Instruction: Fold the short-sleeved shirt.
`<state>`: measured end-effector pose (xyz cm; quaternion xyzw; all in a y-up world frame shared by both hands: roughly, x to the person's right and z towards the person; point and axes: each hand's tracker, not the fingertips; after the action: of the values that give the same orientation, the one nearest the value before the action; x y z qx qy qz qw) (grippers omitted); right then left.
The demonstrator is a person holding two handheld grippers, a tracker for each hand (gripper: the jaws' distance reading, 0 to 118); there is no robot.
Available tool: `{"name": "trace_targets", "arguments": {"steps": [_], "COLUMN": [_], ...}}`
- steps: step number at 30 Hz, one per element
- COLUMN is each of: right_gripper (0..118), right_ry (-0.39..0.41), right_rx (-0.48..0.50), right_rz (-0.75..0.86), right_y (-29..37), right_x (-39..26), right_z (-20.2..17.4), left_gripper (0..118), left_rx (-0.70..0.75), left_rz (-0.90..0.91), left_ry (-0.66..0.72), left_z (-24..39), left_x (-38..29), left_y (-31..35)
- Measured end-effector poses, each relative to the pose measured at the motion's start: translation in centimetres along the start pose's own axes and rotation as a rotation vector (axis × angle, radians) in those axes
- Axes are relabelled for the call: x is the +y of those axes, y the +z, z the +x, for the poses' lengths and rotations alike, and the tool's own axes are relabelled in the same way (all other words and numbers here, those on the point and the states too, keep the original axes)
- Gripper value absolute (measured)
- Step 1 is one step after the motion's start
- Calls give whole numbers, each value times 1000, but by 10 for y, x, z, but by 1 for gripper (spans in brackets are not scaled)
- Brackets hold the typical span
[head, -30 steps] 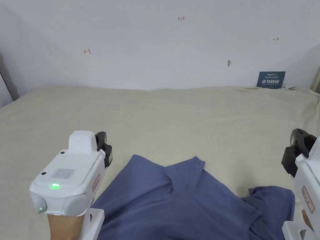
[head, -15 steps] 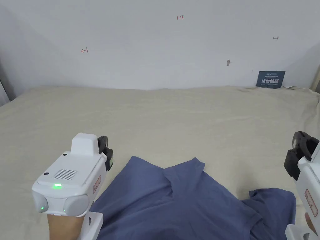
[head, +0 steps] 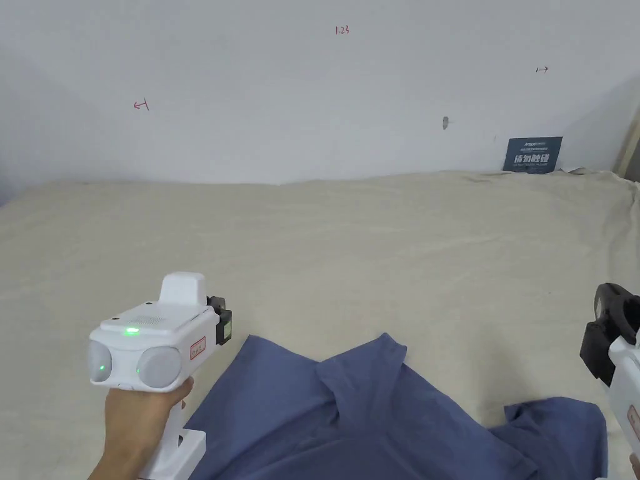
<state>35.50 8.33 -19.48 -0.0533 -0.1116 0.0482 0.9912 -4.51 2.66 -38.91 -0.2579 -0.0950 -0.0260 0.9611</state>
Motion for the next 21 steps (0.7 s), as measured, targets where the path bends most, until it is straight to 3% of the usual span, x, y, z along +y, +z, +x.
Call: {"name": "trace_targets", "arguments": {"steps": [4,8,14,17,21], "right_gripper": [0,0,0,0,0], "right_ry": [9,24,40,52,60], "right_rx": [-12,-22,-46,-56,-63], "right_rz": [-35,-67,-110,-131,-156], "right_y": [-17,-30,-41,-46,-49], "right_x": [-9,-20,-37,-47,-55], "right_z": [0,0,9,17,22], "left_gripper": [0,0,5,26,76], "left_rx": [-52,-20,-47,-58,-30], "left_rz": [-130,-251,-370,-424,-502], "left_ry": [74,-63,-45,-56,-37], "left_z": [-7,0,7,14,16], "left_x": [10,12,8,5,-9], "left_y": [-62,-124,-182,-199,-218]}}
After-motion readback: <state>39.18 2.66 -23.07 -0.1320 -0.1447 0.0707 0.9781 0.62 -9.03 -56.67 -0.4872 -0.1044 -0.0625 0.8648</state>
